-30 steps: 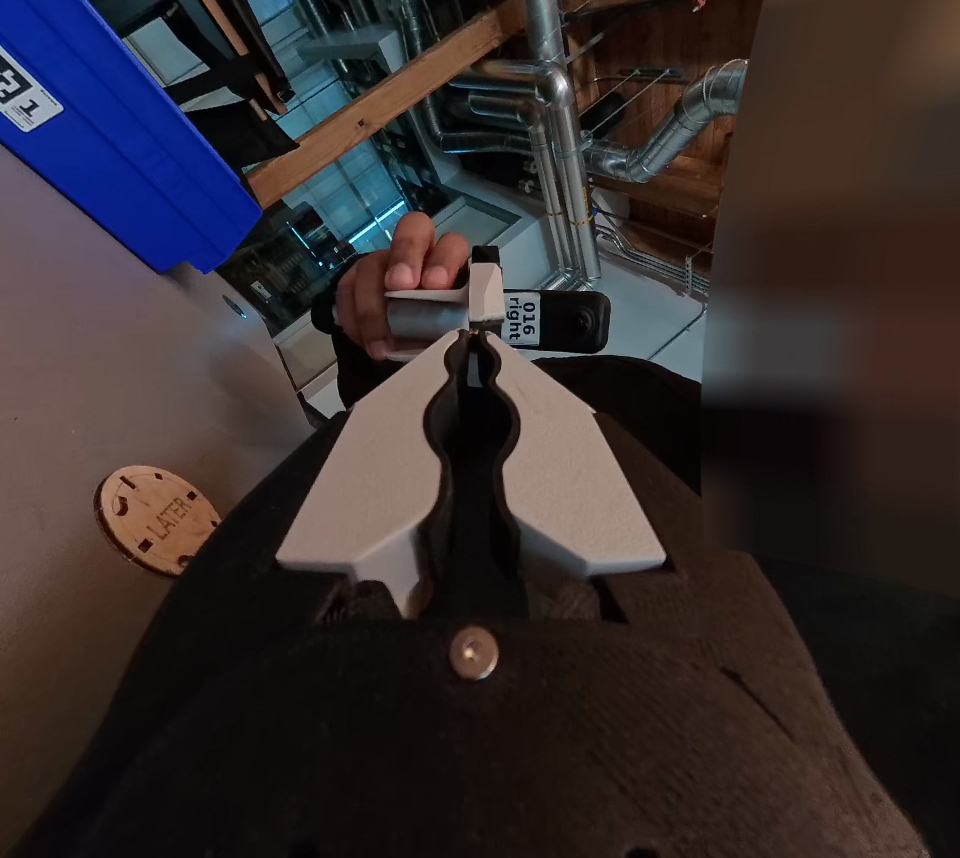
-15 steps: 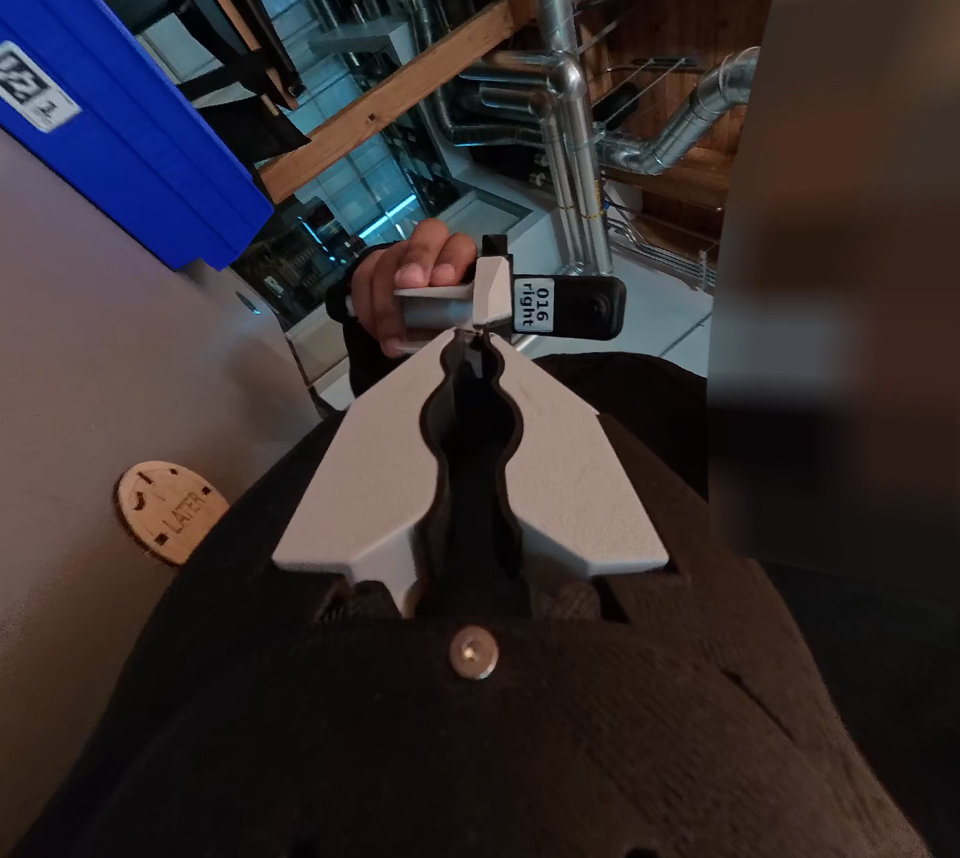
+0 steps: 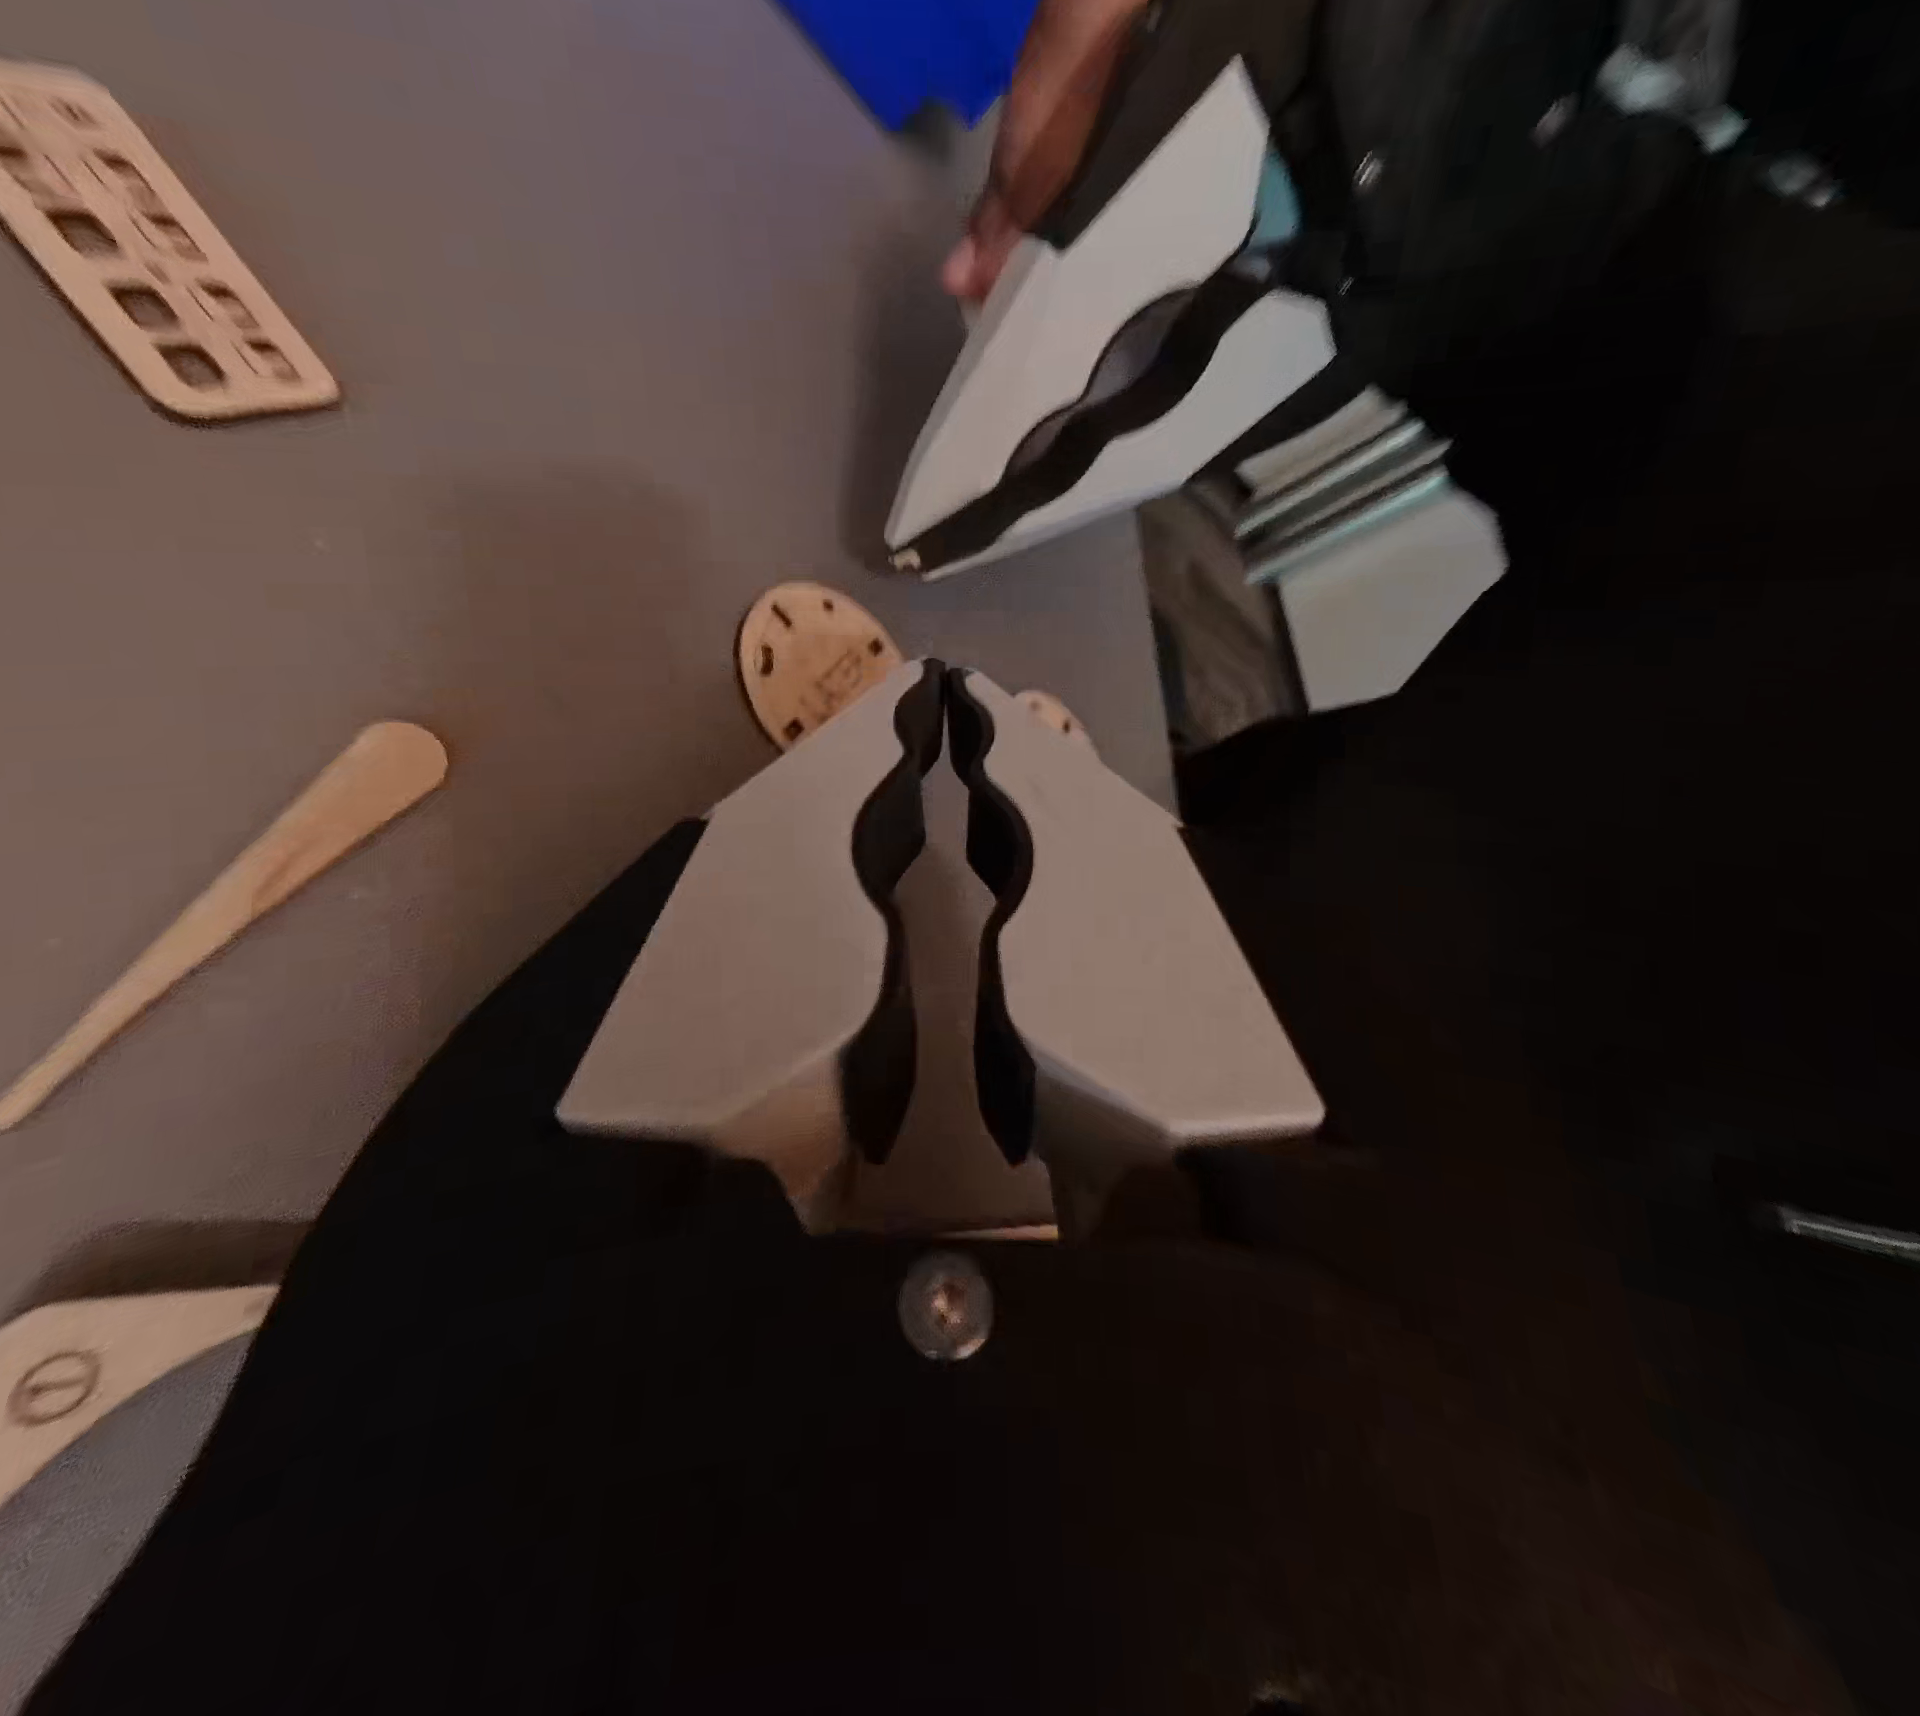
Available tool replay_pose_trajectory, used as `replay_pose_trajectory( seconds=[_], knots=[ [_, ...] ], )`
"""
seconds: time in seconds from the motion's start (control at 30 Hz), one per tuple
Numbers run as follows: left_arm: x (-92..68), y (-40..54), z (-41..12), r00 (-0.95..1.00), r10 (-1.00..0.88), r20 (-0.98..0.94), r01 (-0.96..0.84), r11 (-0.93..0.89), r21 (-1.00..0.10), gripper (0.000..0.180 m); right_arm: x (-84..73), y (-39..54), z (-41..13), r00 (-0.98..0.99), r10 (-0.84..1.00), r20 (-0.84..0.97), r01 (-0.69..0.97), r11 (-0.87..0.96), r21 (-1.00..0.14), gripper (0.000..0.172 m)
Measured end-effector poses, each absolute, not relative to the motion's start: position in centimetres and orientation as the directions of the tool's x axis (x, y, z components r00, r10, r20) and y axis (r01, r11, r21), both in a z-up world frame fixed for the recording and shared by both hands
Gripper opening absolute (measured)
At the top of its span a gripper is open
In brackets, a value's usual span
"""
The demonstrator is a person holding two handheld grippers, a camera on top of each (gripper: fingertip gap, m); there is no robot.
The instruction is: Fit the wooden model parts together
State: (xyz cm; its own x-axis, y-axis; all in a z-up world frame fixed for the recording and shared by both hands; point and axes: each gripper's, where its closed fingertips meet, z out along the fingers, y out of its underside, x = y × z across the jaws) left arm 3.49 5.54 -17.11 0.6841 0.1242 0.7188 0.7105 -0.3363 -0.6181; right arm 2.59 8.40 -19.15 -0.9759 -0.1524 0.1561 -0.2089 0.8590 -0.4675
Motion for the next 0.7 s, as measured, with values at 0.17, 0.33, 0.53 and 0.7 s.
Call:
replay_pose_trajectory(
  seconds=[0.17,0.33,0.53,0.7],
  knots=[
    [4.2,6.0,-20.5,0.759,0.247,0.603,0.635,-0.489,-0.598,0.000,2.9,8.9,-20.8,-0.960,-0.267,0.084,-0.280,0.900,-0.335,0.005],
    [4.2,6.0,-21.1,0.803,0.284,0.523,0.587,-0.526,-0.615,0.000,2.9,8.9,-21.6,-0.945,-0.324,0.032,-0.320,0.906,-0.276,0.005],
    [4.2,6.0,-21.1,0.810,0.286,0.513,0.579,-0.531,-0.619,0.000,2.6,8.8,-21.5,-0.937,-0.349,0.004,-0.340,0.911,-0.234,0.005],
    [4.2,6.0,-21.1,0.804,0.283,0.523,0.586,-0.528,-0.615,0.000,2.6,8.8,-21.5,-0.925,-0.380,-0.031,-0.368,0.911,-0.187,0.005]
  ],
)
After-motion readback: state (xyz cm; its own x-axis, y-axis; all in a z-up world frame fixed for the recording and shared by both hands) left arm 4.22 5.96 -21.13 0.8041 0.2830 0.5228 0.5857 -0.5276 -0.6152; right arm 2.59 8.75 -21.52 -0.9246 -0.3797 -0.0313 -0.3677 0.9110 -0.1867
